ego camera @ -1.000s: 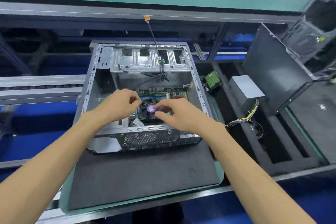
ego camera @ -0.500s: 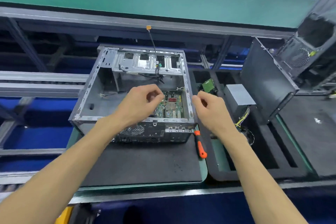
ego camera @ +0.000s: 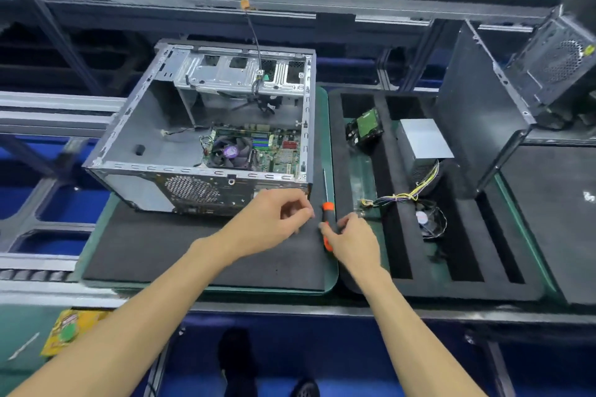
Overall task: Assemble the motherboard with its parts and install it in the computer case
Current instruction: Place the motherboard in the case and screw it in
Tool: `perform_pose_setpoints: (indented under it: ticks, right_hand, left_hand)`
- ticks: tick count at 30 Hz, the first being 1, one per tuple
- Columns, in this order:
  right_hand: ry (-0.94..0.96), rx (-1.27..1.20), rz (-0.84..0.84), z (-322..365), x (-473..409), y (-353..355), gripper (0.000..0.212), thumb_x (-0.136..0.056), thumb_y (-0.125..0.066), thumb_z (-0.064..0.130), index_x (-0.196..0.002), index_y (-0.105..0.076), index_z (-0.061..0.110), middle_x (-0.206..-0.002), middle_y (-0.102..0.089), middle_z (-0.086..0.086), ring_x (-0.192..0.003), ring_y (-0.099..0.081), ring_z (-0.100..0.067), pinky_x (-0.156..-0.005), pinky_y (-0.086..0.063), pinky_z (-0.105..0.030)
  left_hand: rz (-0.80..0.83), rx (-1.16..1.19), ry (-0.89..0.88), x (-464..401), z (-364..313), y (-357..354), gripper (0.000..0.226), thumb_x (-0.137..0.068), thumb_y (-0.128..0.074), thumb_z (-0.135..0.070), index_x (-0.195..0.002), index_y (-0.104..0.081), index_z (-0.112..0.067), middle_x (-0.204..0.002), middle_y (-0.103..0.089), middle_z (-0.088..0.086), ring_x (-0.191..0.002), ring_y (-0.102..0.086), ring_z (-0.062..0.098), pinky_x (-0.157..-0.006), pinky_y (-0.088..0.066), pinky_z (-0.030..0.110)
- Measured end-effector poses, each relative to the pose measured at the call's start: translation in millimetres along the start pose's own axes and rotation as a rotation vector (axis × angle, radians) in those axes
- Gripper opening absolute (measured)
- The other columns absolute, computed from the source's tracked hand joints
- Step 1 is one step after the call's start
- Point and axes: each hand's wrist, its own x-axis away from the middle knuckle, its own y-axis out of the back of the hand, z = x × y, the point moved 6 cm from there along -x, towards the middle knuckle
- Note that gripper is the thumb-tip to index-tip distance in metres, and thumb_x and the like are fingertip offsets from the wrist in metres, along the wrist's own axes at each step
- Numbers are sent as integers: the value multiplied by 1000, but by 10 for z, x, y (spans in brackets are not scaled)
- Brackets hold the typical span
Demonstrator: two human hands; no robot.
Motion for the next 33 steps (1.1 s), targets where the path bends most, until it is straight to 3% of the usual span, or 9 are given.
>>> perform_pose_setpoints:
  ticks: [5, 10, 15, 19, 22, 24, 27, 30, 33]
  right_hand:
    - [-64, -80, 2, -70, -105, 115, 36, -85, -67, 48, -94, -56, 15, -81, -59, 4, -83, -60, -28, -67, -43, -35]
    - [-8, -795, -166, -362, -51, 569, 22, -86, -71, 12, -97, -53, 16, -68, -68, 2, -50, -61, -15, -53, -53, -35]
    - [98, -1168, -279, -616, 25, 1201, 24, -85, -77, 10, -107, -67, 10, -78, -68, -6, -61, -59, -17, -52, -51, -26]
    - [139, -1232, -402, -755, 120, 1463, 9, -83, -79, 22, -92, -78, 22, -84, -66, -7, -57, -52, -17, -51, -46, -27]
    - [118, -1210, -473, -866, 129, 1476, 7, -83, -78, 32, -89, -77, 28, -73, -67, -4, -60, -59, -19, -50, -44, -23]
    - [85, -1176, -505, -965, 106, 1409, 16, -85, -77, 33, -89, -72, 18, -74, -64, -12, -59, -61, -21, -51, -44, -22]
    - [86, -1057, -546, -1056, 63, 1255, 37, -90, -75, 31, -91, -55, 0, -77, -58, -21, -61, -65, -20, -55, -45, -24]
    - [52, -900, -554, -1095, 33, 1098, 28, -91, -73, 39, -77, -51, 28, -69, -56, -6, -64, -64, -32, -60, -48, -33]
    - [60, -743, -568, -1123, 39, 1022, 27, -88, -73, 44, -76, -50, 35, -65, -51, -3, -63, -55, -35, -66, -49, -47]
  left_hand:
    - [69, -35, 76, -87, 150, -228, 14, -97, -60, -23, -85, -67, -26, -62, -65, -5, -57, -58, 8, -65, -55, 36]
    - [179, -38, 115, -270, 162, -432, 15, -98, -59, -25, -85, -68, -25, -65, -68, -5, -59, -62, 10, -67, -56, 36]
    - [268, -149, 82, -490, 106, -708, 17, -97, -59, -28, -82, -66, -31, -68, -70, -8, -66, -65, 13, -69, -54, 28]
    - [275, -275, 17, -693, 70, -973, 13, -95, -61, -23, -87, -70, -27, -75, -69, -12, -71, -62, 5, -71, -49, 22]
    - [269, -347, 12, -876, 99, -1159, 15, -93, -59, -15, -93, -71, -25, -76, -64, -15, -64, -56, -4, -66, -45, 21]
    - [274, -418, -5, -982, 127, -1284, 19, -92, -56, -12, -97, -71, -23, -83, -67, -14, -70, -58, -4, -74, -49, 25]
    - [293, -552, -91, -1118, 164, -1498, 21, -92, -55, -12, -102, -70, -21, -103, -72, -6, -98, -64, 17, -92, -46, 30]
    - [415, -785, -215, -1226, 223, -1762, 20, -92, -55, -18, -104, -69, -24, -108, -73, -7, -103, -64, 18, -98, -34, 28]
    - [546, -1024, -290, -1310, 284, -2009, 21, -89, -55, -18, -102, -70, -25, -106, -74, -3, -101, -66, 21, -98, -34, 30]
